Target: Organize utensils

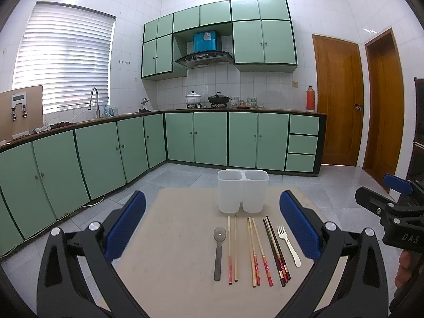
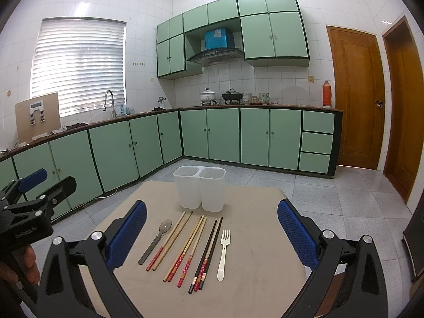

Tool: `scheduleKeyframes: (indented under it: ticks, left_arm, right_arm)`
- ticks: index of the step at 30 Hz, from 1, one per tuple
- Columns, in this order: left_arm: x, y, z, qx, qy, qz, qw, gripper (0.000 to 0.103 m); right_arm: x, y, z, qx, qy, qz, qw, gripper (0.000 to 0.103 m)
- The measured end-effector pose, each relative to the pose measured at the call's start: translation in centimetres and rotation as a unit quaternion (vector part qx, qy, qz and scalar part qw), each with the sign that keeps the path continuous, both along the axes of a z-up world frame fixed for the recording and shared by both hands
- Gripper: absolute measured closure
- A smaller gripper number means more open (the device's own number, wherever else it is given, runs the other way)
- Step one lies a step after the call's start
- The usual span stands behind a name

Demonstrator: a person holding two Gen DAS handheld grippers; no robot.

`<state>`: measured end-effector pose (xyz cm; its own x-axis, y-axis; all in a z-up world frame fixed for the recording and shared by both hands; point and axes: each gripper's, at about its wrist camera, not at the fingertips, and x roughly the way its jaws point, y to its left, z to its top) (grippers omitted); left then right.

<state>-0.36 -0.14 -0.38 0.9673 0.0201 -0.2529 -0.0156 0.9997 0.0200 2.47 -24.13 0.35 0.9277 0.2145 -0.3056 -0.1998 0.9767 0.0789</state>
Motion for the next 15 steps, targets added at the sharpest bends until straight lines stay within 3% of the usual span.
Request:
scheduleKeyframes:
  ticks: [15]
  left_arm:
    - [2.2,0.8,-0.3,0.007,0.023,0.006,0.9997,0.005]
  right_arm:
    - [2.3,-0.1,-0.9,-0.018,0.019,-0.01,1.0,0.006]
